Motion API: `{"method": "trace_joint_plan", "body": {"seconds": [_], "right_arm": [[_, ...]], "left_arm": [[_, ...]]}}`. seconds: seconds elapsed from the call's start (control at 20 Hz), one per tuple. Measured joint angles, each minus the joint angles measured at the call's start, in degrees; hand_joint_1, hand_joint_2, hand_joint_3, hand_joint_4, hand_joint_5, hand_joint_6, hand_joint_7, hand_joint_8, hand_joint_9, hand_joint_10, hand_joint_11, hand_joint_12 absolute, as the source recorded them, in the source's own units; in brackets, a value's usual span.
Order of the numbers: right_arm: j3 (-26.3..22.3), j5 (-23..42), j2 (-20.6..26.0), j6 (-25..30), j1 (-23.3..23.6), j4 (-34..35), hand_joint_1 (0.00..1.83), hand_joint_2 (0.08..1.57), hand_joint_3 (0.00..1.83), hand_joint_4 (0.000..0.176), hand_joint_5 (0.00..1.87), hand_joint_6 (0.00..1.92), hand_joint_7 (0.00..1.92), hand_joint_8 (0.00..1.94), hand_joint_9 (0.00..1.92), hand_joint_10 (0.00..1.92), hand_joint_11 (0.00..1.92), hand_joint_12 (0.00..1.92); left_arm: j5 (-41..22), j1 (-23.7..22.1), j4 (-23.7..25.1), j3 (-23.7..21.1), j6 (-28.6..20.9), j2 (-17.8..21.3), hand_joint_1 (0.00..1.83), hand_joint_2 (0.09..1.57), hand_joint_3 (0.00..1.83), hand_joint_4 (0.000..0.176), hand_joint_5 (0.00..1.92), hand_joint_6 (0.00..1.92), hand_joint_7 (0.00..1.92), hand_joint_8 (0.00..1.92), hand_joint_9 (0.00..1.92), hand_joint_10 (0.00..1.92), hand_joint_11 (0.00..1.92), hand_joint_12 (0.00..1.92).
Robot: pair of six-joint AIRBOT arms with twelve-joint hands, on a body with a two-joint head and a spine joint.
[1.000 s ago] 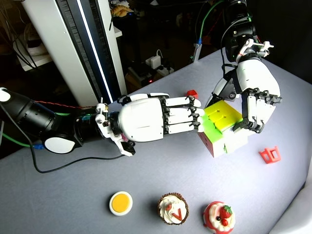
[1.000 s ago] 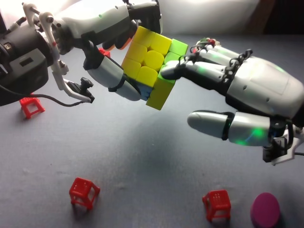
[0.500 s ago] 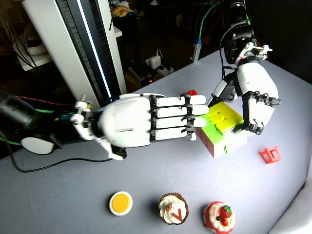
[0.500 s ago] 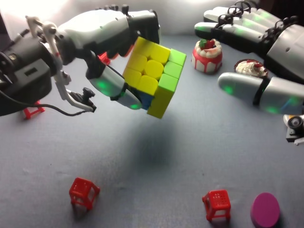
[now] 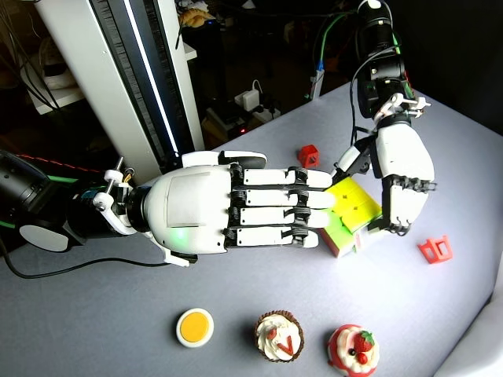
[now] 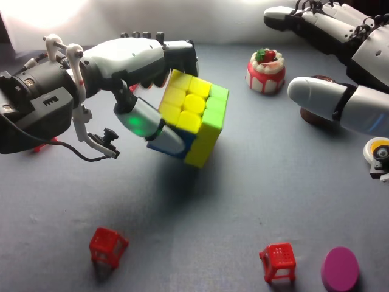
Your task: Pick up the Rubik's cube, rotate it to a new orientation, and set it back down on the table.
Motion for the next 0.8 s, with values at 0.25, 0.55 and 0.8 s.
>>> {"method": "trace_joint_plan", "body": {"seconds": [0.25,0.55,0.8], "right_arm": [[0.0,0.17,0.66,-0.02,-0.02,1.18,0.0,1.44,0.0,0.0,0.0,0.71,0.25,0.02,0.0,0.7,0.0,1.1],[-0.02,0.5,0.79,0.0,-0.33,1.09,0.0,1.44,0.0,0.0,0.0,0.64,0.24,0.01,0.0,0.68,0.0,1.02],[-0.02,0.79,1.25,0.0,-0.37,1.46,0.0,1.43,0.0,0.0,0.0,0.52,0.17,0.0,0.0,0.5,0.0,0.71]], "left_arm": [[-0.04,0.85,0.22,-0.85,0.37,1.9,0.85,0.98,0.0,0.059,0.29,0.05,0.33,0.05,0.08,0.56,0.0,1.34],[-0.83,2.32,0.22,-2.27,0.7,3.67,0.86,0.98,0.0,0.113,0.17,0.0,0.02,0.0,0.0,0.03,0.0,0.19],[-3.17,3.39,-0.44,-4.37,2.23,5.53,0.77,0.94,0.0,0.175,0.0,0.0,0.0,0.0,0.0,0.0,0.0,0.0]]}}
